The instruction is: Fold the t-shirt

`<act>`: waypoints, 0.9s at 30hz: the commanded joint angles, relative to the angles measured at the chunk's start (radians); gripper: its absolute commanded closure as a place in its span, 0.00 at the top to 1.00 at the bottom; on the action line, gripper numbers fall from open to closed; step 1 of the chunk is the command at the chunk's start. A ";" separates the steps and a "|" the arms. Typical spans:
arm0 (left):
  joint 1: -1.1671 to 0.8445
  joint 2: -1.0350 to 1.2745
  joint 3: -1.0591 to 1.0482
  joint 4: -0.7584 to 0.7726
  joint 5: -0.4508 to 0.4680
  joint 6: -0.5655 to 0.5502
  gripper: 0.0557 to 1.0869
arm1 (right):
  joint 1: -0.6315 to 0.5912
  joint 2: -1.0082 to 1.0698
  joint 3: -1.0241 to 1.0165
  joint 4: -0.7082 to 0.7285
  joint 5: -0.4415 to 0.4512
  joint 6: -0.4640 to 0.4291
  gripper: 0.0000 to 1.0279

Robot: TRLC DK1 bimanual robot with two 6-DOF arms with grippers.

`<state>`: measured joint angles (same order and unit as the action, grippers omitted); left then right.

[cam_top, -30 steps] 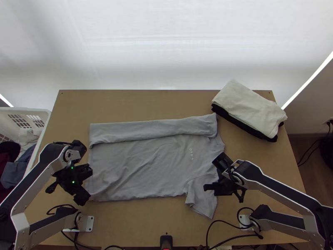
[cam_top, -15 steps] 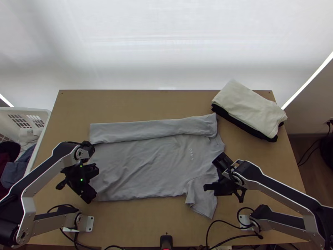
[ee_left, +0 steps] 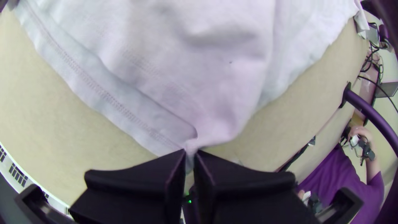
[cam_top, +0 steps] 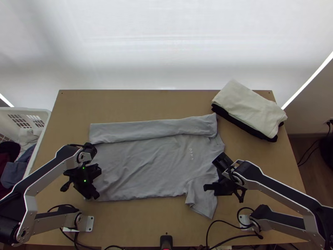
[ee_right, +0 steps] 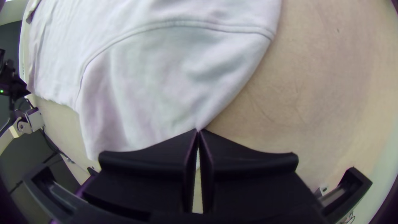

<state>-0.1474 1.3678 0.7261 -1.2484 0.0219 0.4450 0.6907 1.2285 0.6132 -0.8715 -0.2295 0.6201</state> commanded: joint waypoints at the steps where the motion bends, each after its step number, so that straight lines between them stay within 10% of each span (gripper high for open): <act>1: 0.052 -0.027 -0.027 0.010 0.016 0.038 0.04 | -0.010 -0.024 -0.044 0.009 -0.005 -0.016 0.03; 27: 0.267 -0.138 0.171 -0.039 0.210 0.185 0.04 | -0.134 -0.133 0.214 -0.152 0.024 -0.141 0.03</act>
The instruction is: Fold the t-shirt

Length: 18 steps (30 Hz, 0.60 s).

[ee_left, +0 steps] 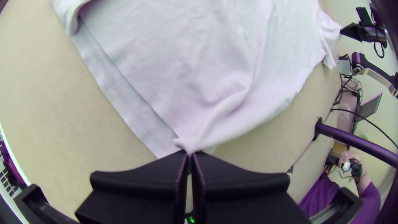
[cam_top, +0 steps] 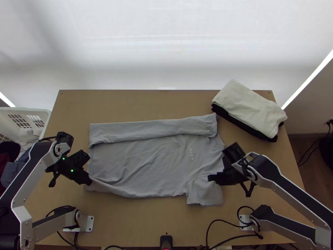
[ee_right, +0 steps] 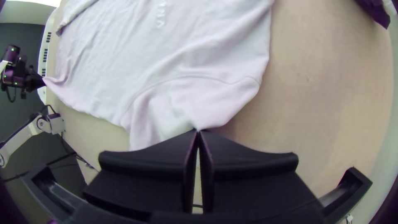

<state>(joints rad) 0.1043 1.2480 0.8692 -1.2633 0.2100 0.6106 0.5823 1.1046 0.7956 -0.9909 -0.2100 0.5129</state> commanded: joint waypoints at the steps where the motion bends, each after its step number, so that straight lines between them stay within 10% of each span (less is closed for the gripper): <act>1: 0.025 -0.018 0.034 -0.024 0.028 0.020 0.04 | -0.036 -0.009 0.037 -0.040 0.004 -0.042 0.03; 18: 0.153 0.037 0.137 -0.008 0.086 0.034 0.04 | -0.179 0.067 0.129 -0.055 0.018 -0.143 0.03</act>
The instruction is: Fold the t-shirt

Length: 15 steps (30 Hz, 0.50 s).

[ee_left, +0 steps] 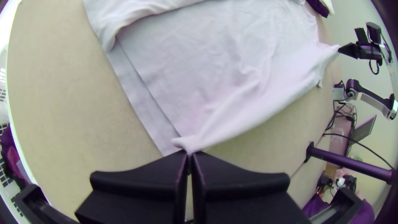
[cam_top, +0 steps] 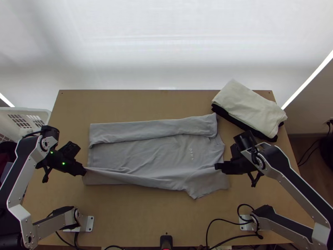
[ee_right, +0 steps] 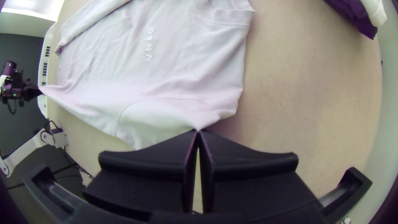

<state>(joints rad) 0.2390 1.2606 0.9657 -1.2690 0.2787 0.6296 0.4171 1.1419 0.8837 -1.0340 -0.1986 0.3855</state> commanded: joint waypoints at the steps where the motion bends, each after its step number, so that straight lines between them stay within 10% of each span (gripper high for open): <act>1: 0.019 0.031 0.053 -0.003 0.022 0.009 0.04 | -0.015 0.038 0.060 -0.012 0.007 -0.016 0.03; 15: 0.031 0.112 0.177 0.076 0.079 -0.107 0.04 | -0.054 0.213 0.225 -0.012 0.008 -0.022 0.03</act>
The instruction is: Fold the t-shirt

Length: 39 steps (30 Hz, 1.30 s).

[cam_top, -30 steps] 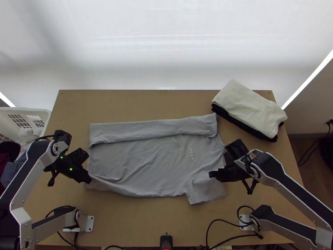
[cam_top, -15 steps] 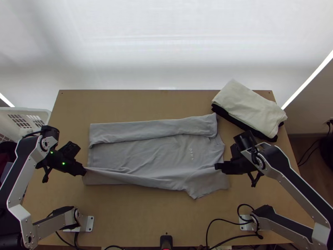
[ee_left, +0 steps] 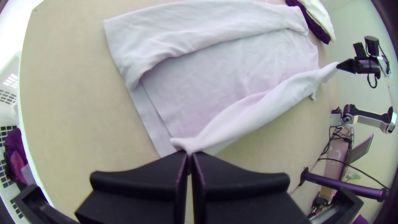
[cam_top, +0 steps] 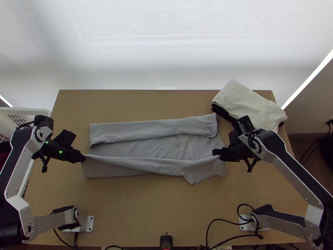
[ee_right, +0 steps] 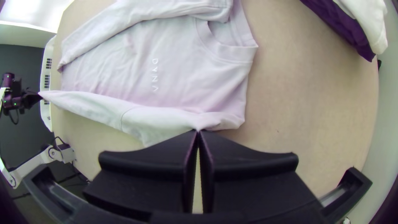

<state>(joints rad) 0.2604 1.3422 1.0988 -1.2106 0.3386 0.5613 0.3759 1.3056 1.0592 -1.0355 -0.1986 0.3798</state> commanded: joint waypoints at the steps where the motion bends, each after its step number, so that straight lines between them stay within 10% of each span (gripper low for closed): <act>1: 0.010 0.040 0.055 0.025 0.025 -0.044 0.04 | -0.017 0.067 0.065 -0.008 0.008 -0.018 0.03; 39: -0.013 0.365 0.352 0.250 0.048 -0.330 0.04 | -0.072 0.661 0.739 0.018 0.099 -0.035 0.03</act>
<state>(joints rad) 0.2440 1.6665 1.4384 -0.9783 0.3820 0.2581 0.3088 1.9228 1.7504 -1.0115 -0.1184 0.3573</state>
